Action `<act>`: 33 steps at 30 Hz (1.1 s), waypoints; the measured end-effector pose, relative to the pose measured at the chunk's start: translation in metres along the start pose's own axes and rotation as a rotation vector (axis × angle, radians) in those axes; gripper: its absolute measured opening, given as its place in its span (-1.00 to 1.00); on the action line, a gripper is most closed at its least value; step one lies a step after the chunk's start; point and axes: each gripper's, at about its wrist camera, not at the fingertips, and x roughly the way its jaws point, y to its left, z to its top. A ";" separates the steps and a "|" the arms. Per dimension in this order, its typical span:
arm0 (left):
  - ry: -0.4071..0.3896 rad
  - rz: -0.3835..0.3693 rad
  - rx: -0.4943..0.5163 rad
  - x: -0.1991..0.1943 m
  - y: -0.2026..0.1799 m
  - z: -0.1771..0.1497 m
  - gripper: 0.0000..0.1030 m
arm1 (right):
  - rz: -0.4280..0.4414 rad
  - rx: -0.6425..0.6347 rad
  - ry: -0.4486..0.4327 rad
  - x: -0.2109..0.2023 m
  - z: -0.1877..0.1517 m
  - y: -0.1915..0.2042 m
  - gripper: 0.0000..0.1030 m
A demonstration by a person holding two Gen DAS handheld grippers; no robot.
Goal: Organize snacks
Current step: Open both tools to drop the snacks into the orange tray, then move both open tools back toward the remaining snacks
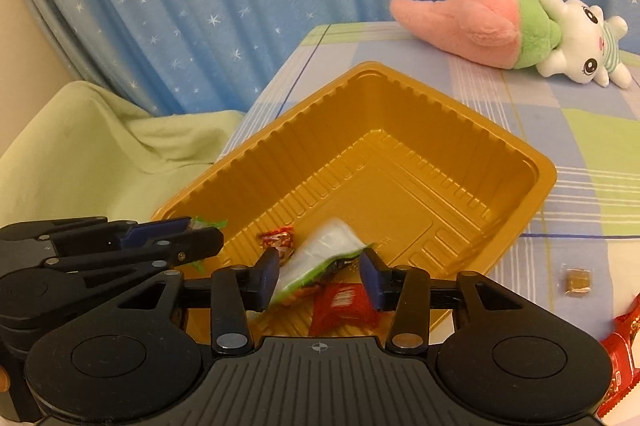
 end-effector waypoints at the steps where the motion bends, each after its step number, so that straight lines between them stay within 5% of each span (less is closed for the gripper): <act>1: 0.001 0.000 0.004 0.001 0.000 0.000 -0.62 | -0.004 0.000 0.000 0.000 0.000 0.000 -0.10; 12: 0.001 0.011 0.012 0.013 0.004 0.008 -0.62 | -0.007 0.021 0.012 -0.001 -0.004 -0.005 0.04; 16: -0.005 0.018 0.010 0.012 0.005 0.008 -0.35 | 0.000 0.027 0.008 -0.003 -0.006 -0.005 0.19; 33: -0.009 0.010 -0.048 -0.034 0.003 -0.015 -0.01 | 0.016 0.005 -0.036 -0.039 -0.027 0.002 0.49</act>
